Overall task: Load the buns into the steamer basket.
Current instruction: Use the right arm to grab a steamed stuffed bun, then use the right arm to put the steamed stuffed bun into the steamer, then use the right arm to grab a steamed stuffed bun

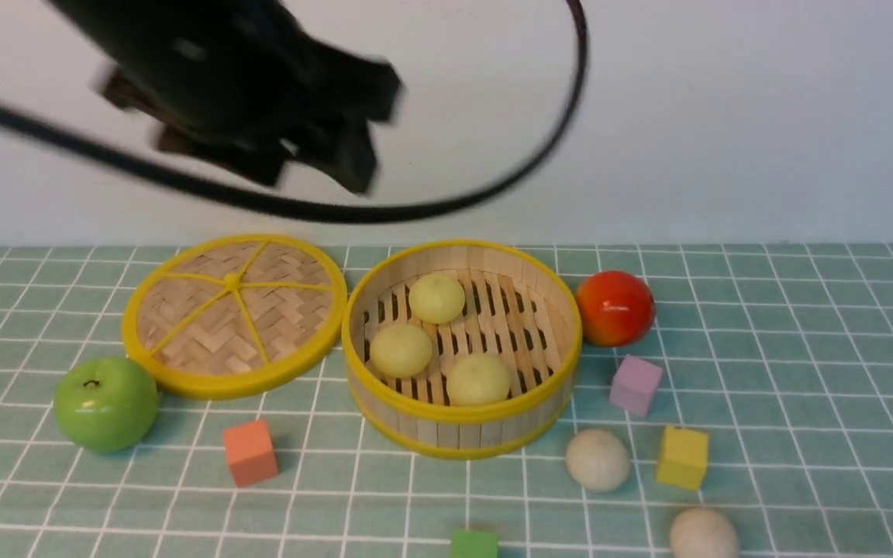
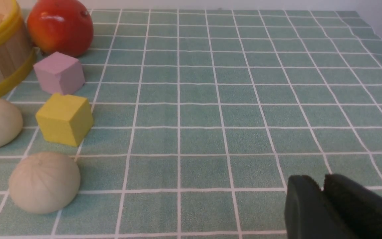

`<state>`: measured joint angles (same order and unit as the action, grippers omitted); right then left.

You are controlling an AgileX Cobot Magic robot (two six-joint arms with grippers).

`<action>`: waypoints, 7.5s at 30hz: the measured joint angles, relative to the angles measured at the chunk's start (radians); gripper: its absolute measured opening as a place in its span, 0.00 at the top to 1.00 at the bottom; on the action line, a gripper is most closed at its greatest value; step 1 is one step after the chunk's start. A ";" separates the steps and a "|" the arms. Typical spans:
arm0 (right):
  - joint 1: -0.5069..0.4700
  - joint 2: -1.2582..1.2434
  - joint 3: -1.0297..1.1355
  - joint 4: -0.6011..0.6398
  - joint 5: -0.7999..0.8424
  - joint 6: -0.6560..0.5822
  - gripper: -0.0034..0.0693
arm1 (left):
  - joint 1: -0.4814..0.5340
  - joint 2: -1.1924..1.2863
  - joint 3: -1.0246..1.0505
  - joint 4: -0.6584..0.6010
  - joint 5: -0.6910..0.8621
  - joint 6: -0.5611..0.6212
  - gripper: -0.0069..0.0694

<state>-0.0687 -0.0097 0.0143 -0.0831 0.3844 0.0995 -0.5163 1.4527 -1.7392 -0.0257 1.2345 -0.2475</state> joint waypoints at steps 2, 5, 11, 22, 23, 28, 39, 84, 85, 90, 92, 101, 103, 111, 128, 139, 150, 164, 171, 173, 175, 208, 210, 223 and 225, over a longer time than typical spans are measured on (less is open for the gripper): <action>0.000 0.000 0.000 0.000 0.000 0.000 0.80 | 0.000 -0.158 0.061 0.026 0.002 -0.025 0.38; 0.000 0.000 0.000 0.000 0.000 0.000 0.80 | 0.000 -0.325 0.179 0.035 0.002 -0.042 0.51; 0.000 0.000 0.000 0.000 0.000 0.000 0.80 | 0.000 -0.724 0.523 0.037 -0.015 -0.110 0.87; 0.000 0.000 0.000 0.000 0.000 0.000 0.80 | 0.000 -1.234 1.094 0.038 -0.259 -0.257 0.93; 0.000 0.000 0.000 0.000 0.000 0.000 0.80 | 0.000 -1.252 1.110 0.038 -0.262 -0.258 0.93; 0.000 0.000 0.000 0.000 0.000 0.000 0.80 | 0.000 -1.289 1.123 0.038 -0.228 -0.261 0.93; 0.000 0.000 0.000 0.000 0.000 0.000 0.80 | 0.000 -1.290 1.161 0.120 -0.343 -0.261 0.93; -0.001 0.000 0.007 -0.002 -0.050 0.000 0.75 | 0.541 -1.463 1.769 0.090 -0.853 -0.005 0.90; -0.001 0.000 0.010 0.001 -0.066 0.000 0.75 | 0.541 -1.463 1.769 0.090 -0.853 -0.005 0.90; -0.001 0.000 0.011 0.104 -0.384 0.044 0.75 | 0.541 -1.463 1.769 0.090 -0.853 -0.005 0.89; -0.001 0.000 0.011 0.127 -0.487 0.049 0.75 | 0.541 -1.463 1.769 0.090 -0.853 -0.005 0.88; -0.001 0.019 -0.094 0.120 -0.507 0.185 0.74 | 0.541 -1.463 1.769 0.090 -0.852 -0.005 0.87; -0.001 0.067 -0.195 0.114 -0.433 0.203 0.74 | 0.541 -1.463 1.769 0.089 -0.852 -0.005 0.87; -0.001 0.522 -0.609 0.104 -0.103 0.214 0.72 | 0.541 -1.463 1.769 0.086 -0.852 -0.005 0.86; 0.286 1.376 -0.845 0.325 0.225 -0.073 0.67 | 0.541 -1.463 1.769 0.086 -0.851 -0.005 0.86; 0.449 1.501 -0.851 0.265 0.237 0.112 0.62 | 0.541 -1.463 1.769 0.086 -0.850 -0.005 0.83; 0.449 1.634 -0.850 0.242 0.193 0.130 0.65 | 0.541 -1.463 1.769 0.086 -0.850 -0.005 0.82; 0.449 1.568 -1.007 0.279 0.429 0.071 0.94 | 0.541 -1.463 1.769 0.086 -0.850 -0.005 0.81; 0.449 1.696 -1.444 0.378 0.469 -0.054 0.94 | 0.541 -1.463 1.769 0.086 -0.850 -0.005 0.80; 0.449 1.787 -1.542 0.400 0.466 -0.084 0.94 | 0.541 -1.463 1.769 0.086 -0.850 -0.005 0.79; 0.449 1.844 -1.594 0.411 0.463 -0.093 0.94 | 0.541 -1.463 1.769 0.086 -0.850 -0.005 0.79; 0.449 1.893 -1.657 0.351 0.593 -0.046 0.28 | 0.541 -1.463 1.769 0.086 -0.850 -0.005 0.76; 0.449 1.842 -1.575 0.336 0.572 -0.040 0.29 | 0.541 -1.463 1.769 0.086 -0.850 -0.005 0.76; 0.449 1.744 -1.158 0.421 0.368 -0.083 0.44 | 0.541 -1.463 1.769 0.086 -0.850 -0.005 0.76; 0.449 1.744 -1.154 0.456 0.345 -0.116 0.45 | 0.541 -1.463 1.769 0.086 -0.850 -0.005 0.76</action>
<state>0.3802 1.7344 -1.1395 0.3730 0.7295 -0.0162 0.0250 -0.0099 0.0301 0.0603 0.3843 -0.2526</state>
